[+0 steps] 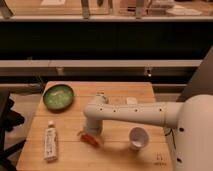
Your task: Place the pepper in the ceramic cup
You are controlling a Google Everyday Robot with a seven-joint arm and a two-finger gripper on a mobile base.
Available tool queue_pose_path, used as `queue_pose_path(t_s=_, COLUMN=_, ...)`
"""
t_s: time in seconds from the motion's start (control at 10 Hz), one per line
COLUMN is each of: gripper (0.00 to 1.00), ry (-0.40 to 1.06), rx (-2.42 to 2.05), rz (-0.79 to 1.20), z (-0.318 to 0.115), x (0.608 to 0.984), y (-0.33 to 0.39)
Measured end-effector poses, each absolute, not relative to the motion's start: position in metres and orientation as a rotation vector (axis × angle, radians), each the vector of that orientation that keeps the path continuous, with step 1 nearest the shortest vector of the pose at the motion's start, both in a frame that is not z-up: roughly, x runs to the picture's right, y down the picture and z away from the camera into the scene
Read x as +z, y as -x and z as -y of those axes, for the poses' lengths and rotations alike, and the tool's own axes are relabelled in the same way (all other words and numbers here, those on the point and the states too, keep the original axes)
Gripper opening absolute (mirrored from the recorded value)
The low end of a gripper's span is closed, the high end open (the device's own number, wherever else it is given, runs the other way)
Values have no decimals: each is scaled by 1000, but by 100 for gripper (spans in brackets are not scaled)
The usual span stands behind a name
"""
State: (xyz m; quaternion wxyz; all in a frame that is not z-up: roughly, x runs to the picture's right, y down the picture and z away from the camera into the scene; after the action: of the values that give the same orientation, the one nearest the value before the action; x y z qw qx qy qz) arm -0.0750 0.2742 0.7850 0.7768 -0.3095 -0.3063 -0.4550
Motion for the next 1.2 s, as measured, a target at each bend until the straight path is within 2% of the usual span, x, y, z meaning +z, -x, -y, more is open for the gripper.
queue_pose_path(t_s=0.9, gripper=80, ry=672, rx=-988, rz=681, z=-272, x=788, y=75)
queue_pose_path(t_s=1.1, gripper=74, ry=672, rx=-984, rz=685, z=-271, x=789, y=75)
queue_pose_path(t_s=1.2, gripper=75, ry=671, rx=-984, rz=686, z=-271, x=789, y=75)
